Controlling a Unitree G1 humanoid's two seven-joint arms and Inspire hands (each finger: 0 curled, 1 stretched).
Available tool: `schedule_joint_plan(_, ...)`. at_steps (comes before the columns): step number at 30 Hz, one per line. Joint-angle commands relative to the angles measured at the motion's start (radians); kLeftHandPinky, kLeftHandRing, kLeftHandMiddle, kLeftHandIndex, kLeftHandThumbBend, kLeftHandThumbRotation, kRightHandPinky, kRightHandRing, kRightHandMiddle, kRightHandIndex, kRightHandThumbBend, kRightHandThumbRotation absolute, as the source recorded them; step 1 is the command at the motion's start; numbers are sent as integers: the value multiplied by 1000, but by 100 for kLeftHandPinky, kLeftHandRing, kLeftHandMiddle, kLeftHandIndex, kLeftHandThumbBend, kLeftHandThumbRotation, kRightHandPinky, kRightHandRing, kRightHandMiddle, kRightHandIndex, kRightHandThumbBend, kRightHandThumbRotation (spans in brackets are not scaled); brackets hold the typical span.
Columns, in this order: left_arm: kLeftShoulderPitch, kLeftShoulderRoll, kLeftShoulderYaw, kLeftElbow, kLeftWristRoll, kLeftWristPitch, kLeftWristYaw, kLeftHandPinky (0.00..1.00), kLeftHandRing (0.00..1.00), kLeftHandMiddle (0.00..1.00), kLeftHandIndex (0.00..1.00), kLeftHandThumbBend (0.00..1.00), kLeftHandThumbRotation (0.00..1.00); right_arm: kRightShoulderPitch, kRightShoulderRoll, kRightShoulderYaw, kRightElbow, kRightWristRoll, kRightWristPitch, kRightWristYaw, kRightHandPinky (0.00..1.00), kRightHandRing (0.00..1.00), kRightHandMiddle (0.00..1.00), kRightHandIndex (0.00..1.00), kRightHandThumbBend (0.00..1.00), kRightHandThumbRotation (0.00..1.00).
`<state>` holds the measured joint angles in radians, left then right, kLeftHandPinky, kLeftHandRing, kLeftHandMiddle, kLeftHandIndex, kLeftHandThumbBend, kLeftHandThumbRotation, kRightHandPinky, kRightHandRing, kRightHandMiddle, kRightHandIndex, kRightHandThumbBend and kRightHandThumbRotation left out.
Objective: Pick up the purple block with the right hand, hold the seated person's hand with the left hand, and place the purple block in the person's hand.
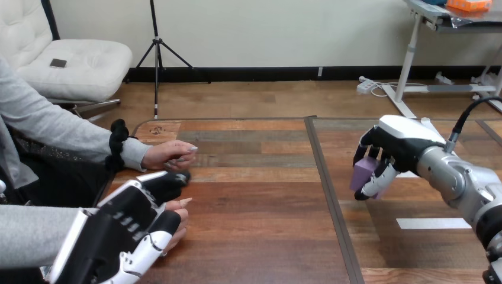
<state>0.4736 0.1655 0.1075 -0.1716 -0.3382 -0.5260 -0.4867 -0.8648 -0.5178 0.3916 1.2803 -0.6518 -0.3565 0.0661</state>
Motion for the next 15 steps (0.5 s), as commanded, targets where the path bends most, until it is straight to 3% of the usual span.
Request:
schedule_joint_plan(1, -73, 23, 42, 7, 43, -47, 23, 68, 78, 76, 67, 63, 39, -119, -36, 10, -56, -7, -35, -4, 33, 41, 46, 45, 78, 0)
schedule_joint_plan(10, -105, 67, 96, 0, 126, -52, 69, 55, 72, 72, 66, 65, 42, -118, -47, 3, -80, -3, -52, 4, 31, 39, 45, 45, 77, 0)
schedule_joint_plan(15, -119, 90, 127, -3, 158, -46, 89, 52, 71, 72, 66, 65, 38, -117, -50, -2, -91, 3, -52, 16, 31, 39, 45, 45, 77, 0)
